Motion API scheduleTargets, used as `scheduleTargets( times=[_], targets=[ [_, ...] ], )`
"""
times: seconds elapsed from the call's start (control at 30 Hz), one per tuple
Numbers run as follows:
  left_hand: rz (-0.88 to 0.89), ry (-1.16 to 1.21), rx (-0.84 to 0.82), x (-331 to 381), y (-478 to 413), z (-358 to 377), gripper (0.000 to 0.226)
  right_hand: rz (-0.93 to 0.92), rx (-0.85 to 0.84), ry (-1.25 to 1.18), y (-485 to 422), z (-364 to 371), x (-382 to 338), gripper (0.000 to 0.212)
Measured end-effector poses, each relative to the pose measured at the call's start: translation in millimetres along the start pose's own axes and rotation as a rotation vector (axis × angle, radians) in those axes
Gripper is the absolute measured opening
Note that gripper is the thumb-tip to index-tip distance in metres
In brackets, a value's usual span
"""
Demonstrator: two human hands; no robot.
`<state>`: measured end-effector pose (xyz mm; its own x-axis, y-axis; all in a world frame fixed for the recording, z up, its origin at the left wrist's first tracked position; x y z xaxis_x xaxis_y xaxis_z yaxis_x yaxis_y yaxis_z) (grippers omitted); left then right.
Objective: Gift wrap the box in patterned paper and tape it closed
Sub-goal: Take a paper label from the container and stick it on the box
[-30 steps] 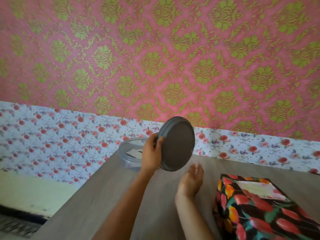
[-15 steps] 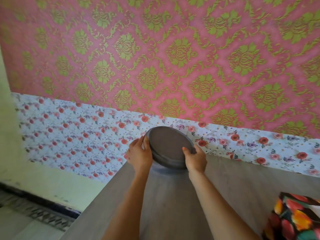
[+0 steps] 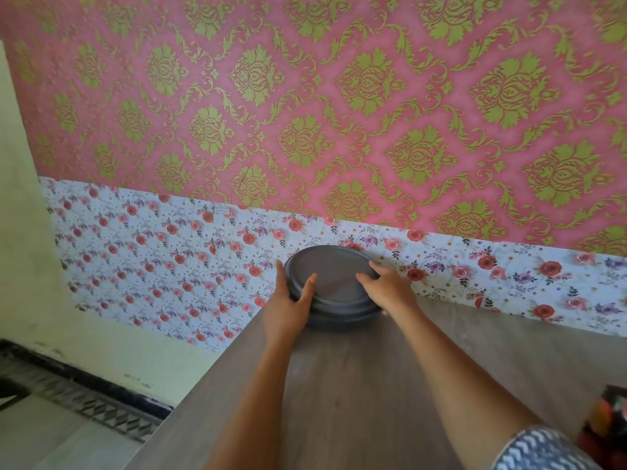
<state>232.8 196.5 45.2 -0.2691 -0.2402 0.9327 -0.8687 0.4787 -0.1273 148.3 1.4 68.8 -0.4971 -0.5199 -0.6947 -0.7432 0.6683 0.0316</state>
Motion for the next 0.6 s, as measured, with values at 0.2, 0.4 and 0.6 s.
scheduleTargets(
  times=[0.2,0.4,0.6],
  targets=[
    [0.033,-0.047,0.023,-0.5,0.1,2.6,0.077,0.072,-0.038,0.308,-17.2,-10.7,-2.0,0.058],
    [0.050,-0.034,0.032,0.5,-1.6,3.9,0.071,0.038,-0.109,0.318,-21.0,-10.5,-8.8,0.060],
    [0.065,0.131,-0.036,8.7,1.1,9.5,0.064,-0.023,-0.166,0.283,-19.0,-14.6,-9.9,0.057]
  ],
)
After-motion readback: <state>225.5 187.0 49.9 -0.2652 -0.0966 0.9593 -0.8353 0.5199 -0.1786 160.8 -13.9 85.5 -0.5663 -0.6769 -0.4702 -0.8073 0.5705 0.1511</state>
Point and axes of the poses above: each hand's wrist, its own y-axis away from the middle knuckle, its own z-axis out of the palm, x = y × z, the point moved 8 cm from there along -y, towards the middle knuckle, and after that the axes turned 10 degrees about -x, right-handed, at the moved point
